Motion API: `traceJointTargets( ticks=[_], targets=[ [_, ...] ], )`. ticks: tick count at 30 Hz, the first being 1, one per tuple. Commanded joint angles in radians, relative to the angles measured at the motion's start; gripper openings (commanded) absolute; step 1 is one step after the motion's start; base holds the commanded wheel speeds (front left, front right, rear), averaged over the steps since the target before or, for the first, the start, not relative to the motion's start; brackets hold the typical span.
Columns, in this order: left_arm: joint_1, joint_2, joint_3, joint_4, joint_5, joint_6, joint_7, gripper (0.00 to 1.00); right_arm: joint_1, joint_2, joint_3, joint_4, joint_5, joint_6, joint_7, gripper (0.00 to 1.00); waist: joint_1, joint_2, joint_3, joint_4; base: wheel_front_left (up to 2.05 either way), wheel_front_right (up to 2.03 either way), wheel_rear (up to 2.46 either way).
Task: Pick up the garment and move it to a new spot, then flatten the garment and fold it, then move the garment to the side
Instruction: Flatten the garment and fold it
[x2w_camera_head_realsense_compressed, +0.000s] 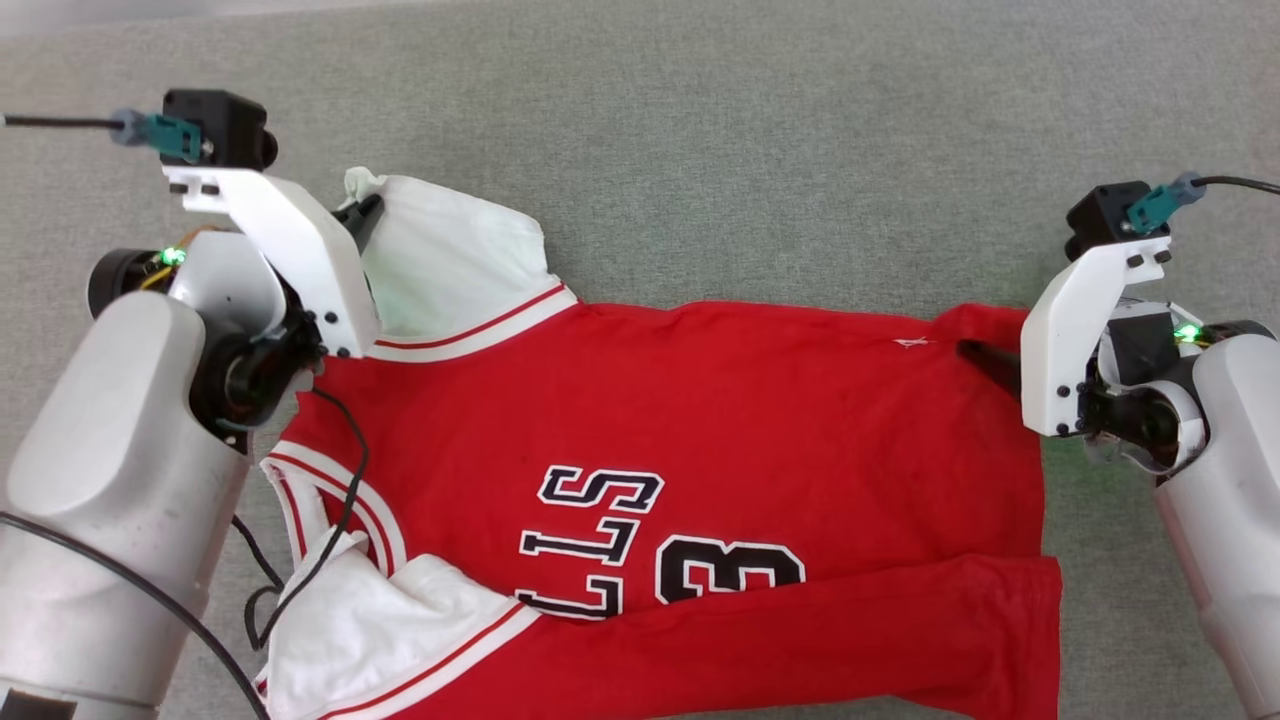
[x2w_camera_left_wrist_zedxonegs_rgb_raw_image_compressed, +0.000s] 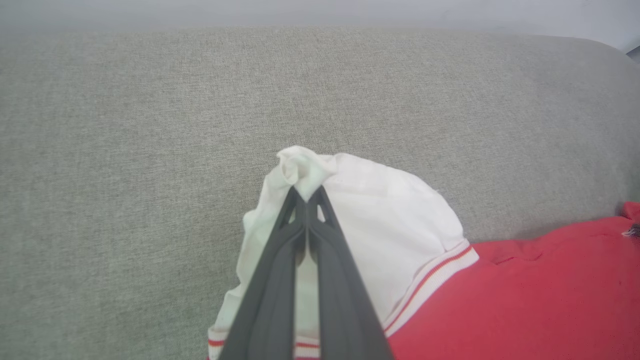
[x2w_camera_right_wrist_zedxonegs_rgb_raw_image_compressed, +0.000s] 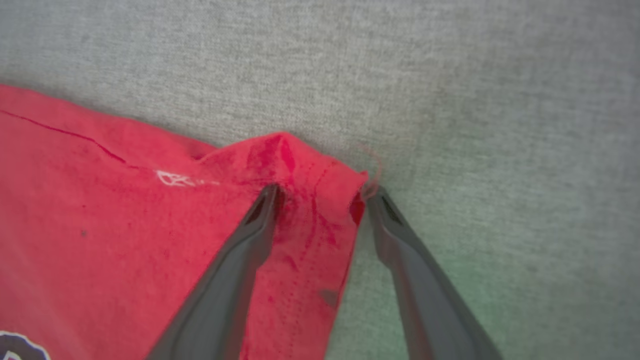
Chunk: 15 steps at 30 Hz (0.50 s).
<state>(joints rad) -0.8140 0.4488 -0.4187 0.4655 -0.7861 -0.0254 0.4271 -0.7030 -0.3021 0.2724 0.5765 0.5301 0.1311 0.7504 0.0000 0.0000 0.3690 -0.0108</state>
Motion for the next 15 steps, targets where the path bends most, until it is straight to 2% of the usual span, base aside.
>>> traceJointTargets(
  ticks=[1, 8, 15],
  targets=[
    [0.020, -0.003, -0.001, -0.011, 0.005, 0.005, -0.017, 0.00, 0.068, 0.027, 0.022, 0.062, 0.010, -0.001, 0.039, 0.00, 0.0000, 0.0000, -0.005, 0.006, 0.00, 0.00, 0.00],
    [0.108, -0.014, 0.004, -0.059, 0.014, 0.025, -0.105, 0.00, 0.015, 0.012, 0.000, -0.018, -0.011, 0.000, -0.051, 0.00, 0.0000, 0.0000, -0.054, 0.021, 0.00, 0.00, 0.00],
    [0.300, -0.058, 0.027, -0.124, 0.018, 0.093, -0.276, 0.00, 0.117, 0.011, -0.051, -0.113, 0.001, -0.001, -0.136, 0.00, 0.0000, 0.0000, -0.148, 0.042, 0.00, 0.00, 0.00]
  ],
)
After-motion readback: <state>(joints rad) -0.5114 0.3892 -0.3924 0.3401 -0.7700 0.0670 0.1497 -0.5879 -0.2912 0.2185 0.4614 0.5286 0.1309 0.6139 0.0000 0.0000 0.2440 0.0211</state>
